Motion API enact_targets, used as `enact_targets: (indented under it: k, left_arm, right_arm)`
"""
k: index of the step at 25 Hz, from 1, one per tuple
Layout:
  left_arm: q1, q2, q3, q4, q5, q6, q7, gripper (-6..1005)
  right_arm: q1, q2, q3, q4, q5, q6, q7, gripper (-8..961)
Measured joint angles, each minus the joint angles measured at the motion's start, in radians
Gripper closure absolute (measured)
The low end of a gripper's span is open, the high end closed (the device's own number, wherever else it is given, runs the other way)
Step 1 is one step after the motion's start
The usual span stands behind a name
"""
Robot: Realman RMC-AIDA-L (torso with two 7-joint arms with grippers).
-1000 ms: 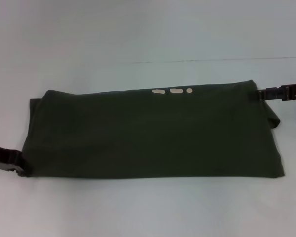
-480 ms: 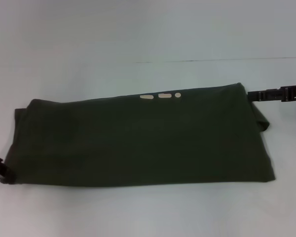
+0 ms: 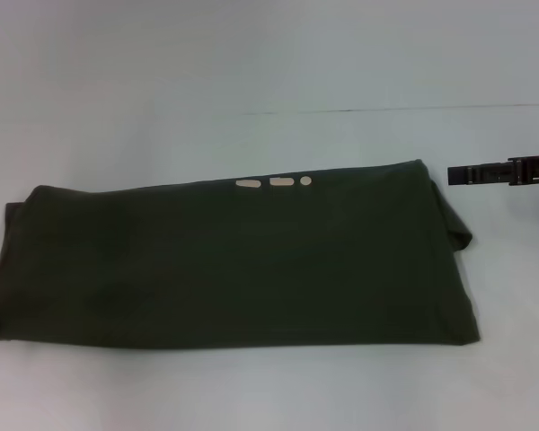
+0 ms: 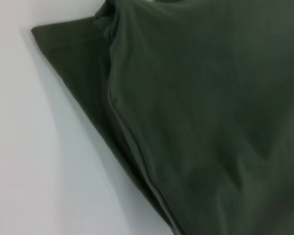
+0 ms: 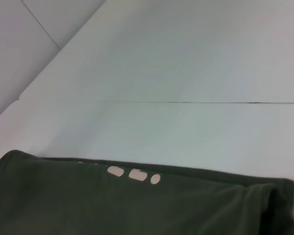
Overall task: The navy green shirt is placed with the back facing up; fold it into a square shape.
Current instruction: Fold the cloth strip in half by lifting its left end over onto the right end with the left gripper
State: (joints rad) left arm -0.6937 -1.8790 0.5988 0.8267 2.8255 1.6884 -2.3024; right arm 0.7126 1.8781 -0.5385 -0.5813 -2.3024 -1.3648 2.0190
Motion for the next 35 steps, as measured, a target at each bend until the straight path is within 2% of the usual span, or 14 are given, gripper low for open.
enact_targets:
  k: [7, 10, 17, 22, 35]
  left_arm:
    - [0.006, 0.005, -0.004, 0.029, 0.005, 0.008, 0.009, 930]
    - [-0.004, -0.007, -0.004, 0.08, -0.035, 0.04, 0.018, 930]
    - [-0.066, -0.075, 0.005, 0.237, -0.186, 0.136, 0.075, 929]
    - [-0.154, -0.123, 0.024, 0.235, -0.245, 0.159, 0.136, 929]
    - [-0.339, -0.264, 0.226, 0.23, -0.323, 0.096, 0.162, 930]
  right_arm:
    - [0.002, -0.001, 0.002, 0.0, 0.0, 0.003, 0.002, 25]
    - [0.0, -0.001, 0.003, 0.0, 0.0, 0.007, 0.003, 25]
    - [-0.008, -0.002, 0.011, -0.003, 0.0, 0.011, 0.003, 25]
    - [-0.022, -0.002, 0.02, -0.003, 0.0, 0.02, 0.002, 26]
    - [-0.087, -0.001, 0.067, -0.001, 0.001, 0.023, -0.011, 26]
